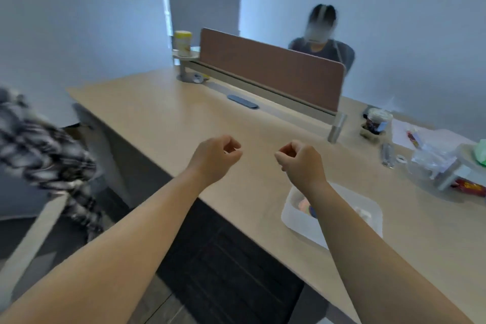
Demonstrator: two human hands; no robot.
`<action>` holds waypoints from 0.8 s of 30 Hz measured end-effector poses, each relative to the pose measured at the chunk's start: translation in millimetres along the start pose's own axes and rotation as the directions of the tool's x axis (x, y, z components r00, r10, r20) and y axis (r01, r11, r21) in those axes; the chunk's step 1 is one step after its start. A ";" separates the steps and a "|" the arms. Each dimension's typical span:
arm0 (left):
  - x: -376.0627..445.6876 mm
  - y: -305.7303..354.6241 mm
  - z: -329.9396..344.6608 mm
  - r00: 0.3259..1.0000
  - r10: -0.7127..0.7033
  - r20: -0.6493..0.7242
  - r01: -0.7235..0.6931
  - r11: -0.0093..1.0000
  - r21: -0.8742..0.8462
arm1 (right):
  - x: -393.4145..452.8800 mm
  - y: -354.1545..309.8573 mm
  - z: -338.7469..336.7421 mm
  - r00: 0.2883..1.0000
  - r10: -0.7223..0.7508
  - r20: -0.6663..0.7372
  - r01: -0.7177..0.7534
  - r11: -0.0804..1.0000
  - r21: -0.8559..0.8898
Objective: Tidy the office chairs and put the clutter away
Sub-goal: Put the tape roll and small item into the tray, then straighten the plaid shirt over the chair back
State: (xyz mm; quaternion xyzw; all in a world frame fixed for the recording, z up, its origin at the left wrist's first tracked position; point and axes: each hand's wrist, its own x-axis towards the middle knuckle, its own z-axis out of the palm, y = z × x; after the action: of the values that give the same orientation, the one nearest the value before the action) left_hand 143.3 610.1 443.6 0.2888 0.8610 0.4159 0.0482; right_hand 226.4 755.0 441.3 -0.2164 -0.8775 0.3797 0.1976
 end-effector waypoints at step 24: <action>-440.7 -210.5 -351.3 0.487 -0.514 -0.706 0.660 0.746 -0.088 | -275.6 -345.3 329.9 0.607 -0.490 0.625 0.356 0.872 0.337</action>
State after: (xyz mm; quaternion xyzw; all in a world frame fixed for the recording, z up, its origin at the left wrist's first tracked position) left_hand 298.6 29.0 445.9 -0.1980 0.8952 0.3632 -0.1658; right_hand 206.7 204.1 441.6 0.1749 -0.8741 0.4513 -0.0428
